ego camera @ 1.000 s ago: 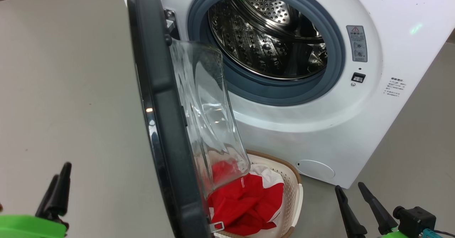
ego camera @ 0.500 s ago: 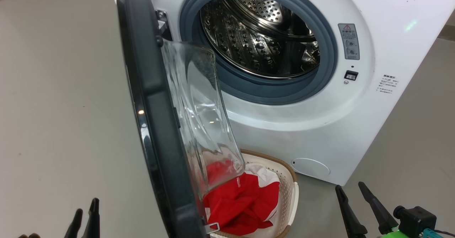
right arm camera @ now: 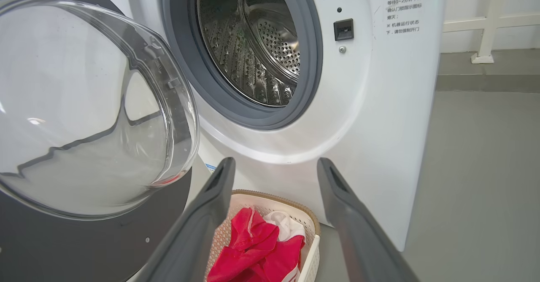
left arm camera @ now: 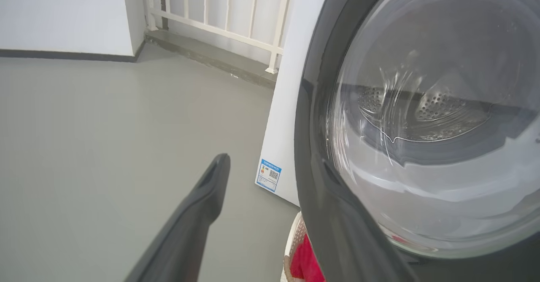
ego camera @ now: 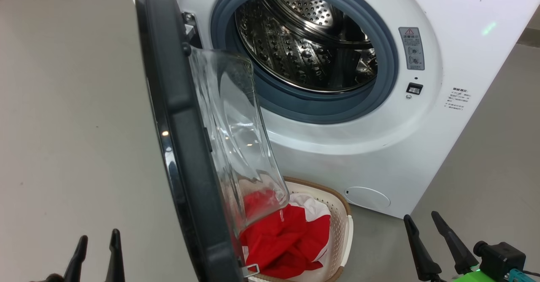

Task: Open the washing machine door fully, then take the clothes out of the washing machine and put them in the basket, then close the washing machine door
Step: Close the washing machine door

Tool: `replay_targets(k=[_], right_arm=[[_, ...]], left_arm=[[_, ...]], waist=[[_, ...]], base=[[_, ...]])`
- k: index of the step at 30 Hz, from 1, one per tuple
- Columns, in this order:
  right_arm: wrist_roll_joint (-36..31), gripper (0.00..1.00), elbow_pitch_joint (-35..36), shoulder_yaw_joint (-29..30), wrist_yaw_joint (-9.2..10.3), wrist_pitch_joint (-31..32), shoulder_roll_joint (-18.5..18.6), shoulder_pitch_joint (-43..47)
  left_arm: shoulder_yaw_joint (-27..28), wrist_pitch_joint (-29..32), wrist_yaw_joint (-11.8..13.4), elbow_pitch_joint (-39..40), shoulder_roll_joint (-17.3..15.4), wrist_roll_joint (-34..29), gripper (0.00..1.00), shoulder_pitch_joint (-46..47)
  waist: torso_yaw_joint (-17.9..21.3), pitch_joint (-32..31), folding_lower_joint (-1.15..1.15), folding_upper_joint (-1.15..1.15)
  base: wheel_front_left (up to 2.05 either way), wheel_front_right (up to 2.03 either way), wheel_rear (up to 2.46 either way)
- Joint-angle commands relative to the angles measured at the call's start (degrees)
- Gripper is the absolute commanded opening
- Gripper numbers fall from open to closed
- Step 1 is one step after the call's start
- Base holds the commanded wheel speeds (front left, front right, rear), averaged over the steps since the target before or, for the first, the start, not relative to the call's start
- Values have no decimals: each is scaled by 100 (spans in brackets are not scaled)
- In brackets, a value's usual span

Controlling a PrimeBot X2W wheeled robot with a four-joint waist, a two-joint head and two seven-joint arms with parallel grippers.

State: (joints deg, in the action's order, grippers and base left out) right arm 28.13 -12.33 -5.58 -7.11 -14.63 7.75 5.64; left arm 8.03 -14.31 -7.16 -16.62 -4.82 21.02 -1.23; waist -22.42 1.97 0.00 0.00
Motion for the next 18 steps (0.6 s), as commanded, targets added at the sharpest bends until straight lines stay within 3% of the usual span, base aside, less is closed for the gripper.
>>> replay_targets(k=[1,7,18], right_arm=[[-10,100,163,-68,-37,-37,72,-131],[-20,100,167,-27,-37,-37,54,-111],[-28,100,137,-10,-37,-37,81,-138]], left_arm=[[276,-68,-33,277,2,-262,100,22],[417,-68,-33,495,155,-760,100,-99],[418,-69,-33,420,192,-617,100,-130]], waist=[[0,1,0,0],[9,22,0,0],[-7,68,0,0]], base=[[0,0,0],[0,0,0],[0,0,0]])
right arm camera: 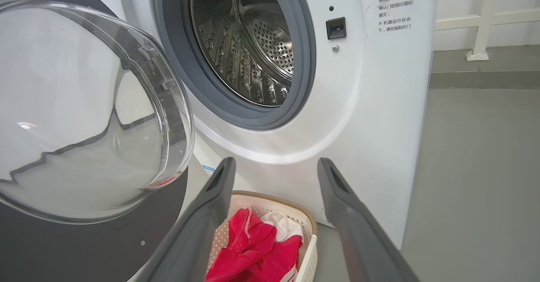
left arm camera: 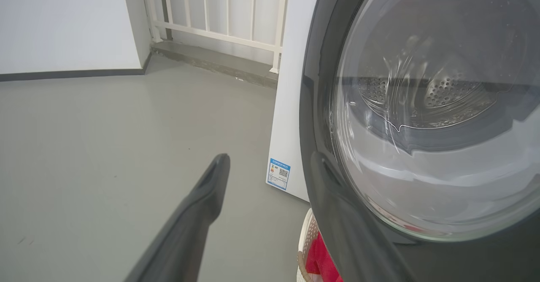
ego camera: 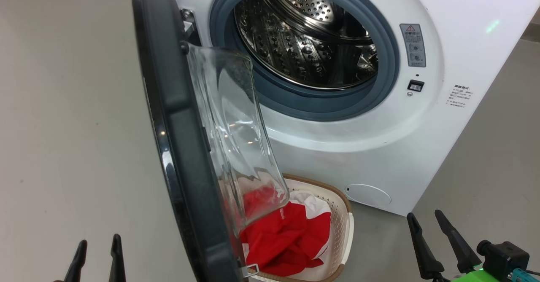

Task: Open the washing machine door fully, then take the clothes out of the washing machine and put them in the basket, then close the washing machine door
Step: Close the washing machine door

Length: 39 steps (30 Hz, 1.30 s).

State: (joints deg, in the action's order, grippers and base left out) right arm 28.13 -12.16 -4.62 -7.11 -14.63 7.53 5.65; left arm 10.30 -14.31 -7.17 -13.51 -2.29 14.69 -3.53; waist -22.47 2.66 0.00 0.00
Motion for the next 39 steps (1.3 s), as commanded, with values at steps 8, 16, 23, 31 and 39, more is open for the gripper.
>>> replay_targets(k=[8,16,23,31,39], right_arm=[[-12,100,101,-126,-37,-37,89,-134],[-19,100,74,-167,-37,-37,47,-154],[-13,100,46,-232,-37,-37,18,-172],[-12,100,65,-240,-37,-37,-15,-140],[-19,100,81,-206,-37,-37,-18,-187]], left_arm=[[155,-69,-32,140,-60,-6,100,132],[152,-69,-32,359,-83,960,0,517],[-398,-56,-32,610,-801,3225,0,970],[-658,784,-32,987,-1802,5712,0,1227],[-855,2363,-32,1620,-2538,7389,0,1297]], waist=[[4,-48,0,0],[0,-116,0,0],[40,-180,0,0],[121,-153,0,0],[168,-11,0,0]], base=[[0,0,0],[0,0,0],[0,0,0],[0,0,0],[0,0,0]])
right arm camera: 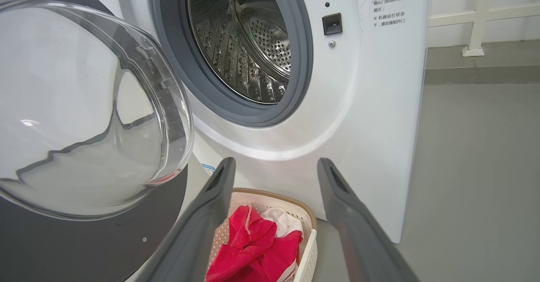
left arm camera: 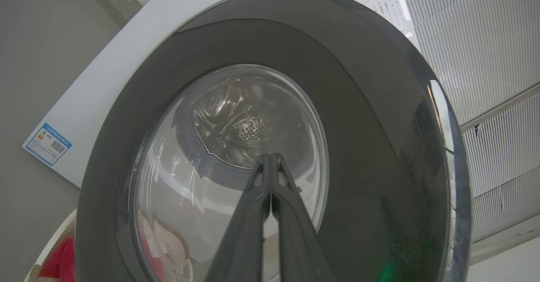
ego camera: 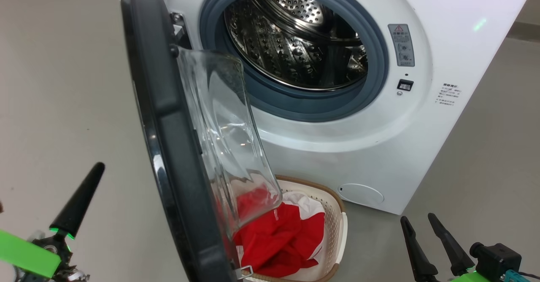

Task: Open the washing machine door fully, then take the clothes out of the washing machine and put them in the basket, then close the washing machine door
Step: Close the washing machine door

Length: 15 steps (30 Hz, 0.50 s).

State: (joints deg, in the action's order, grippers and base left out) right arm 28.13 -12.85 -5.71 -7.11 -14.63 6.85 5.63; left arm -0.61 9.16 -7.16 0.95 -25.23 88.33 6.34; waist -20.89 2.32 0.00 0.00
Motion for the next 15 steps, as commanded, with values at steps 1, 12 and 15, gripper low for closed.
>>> replay_targets(k=[1,12,15], right_arm=[[-18,100,150,-96,-37,-37,51,-200],[-5,100,160,-95,-37,-37,45,-306],[-5,100,159,-86,-37,-37,46,-335]], left_arm=[[227,166,-33,247,-294,162,0,310],[344,1556,-33,1061,-603,1161,0,237],[370,1813,-33,1279,-562,1245,0,207]], waist=[[15,41,0,0],[84,219,0,0],[100,264,0,0]], base=[[0,0,0],[0,0,0],[0,0,0]])
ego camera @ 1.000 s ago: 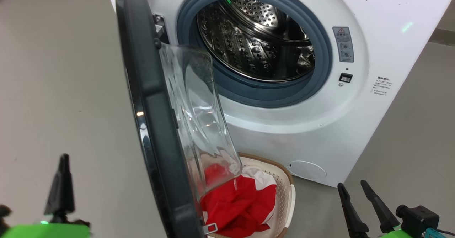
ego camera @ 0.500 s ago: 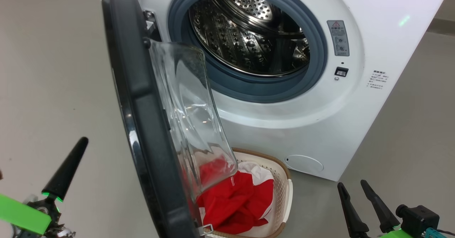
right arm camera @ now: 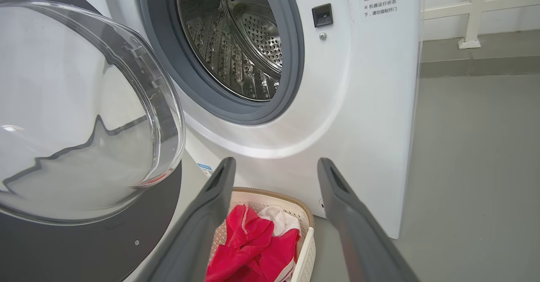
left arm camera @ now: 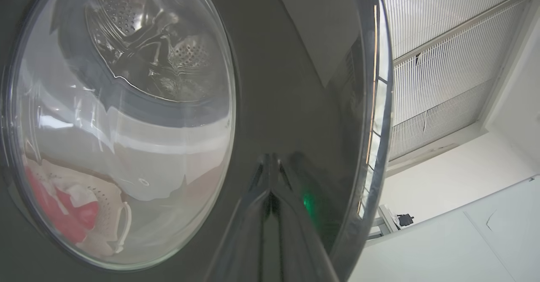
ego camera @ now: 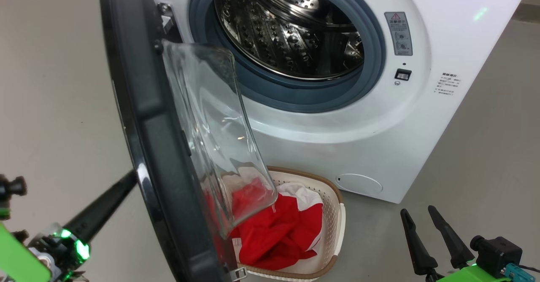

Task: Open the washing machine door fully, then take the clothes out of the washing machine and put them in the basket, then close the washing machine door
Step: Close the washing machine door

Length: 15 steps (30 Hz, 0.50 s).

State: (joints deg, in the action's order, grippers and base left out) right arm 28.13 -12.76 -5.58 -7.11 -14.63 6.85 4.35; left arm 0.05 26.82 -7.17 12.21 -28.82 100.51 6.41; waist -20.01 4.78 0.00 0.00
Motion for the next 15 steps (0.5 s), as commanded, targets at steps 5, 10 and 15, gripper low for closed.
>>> replay_targets(k=[5,10,15], right_arm=[[7,100,141,-97,-37,-37,43,-260],[15,100,145,-71,-37,-37,40,-294],[18,100,149,-52,-37,-37,33,-325]], left_arm=[[342,402,-32,433,-75,91,0,197],[383,697,-32,574,29,48,0,244],[300,889,-32,618,212,-89,0,424]], waist=[[63,59,0,0],[134,98,0,0],[208,147,0,0]], base=[[0,0,0],[0,0,0],[0,0,0]])
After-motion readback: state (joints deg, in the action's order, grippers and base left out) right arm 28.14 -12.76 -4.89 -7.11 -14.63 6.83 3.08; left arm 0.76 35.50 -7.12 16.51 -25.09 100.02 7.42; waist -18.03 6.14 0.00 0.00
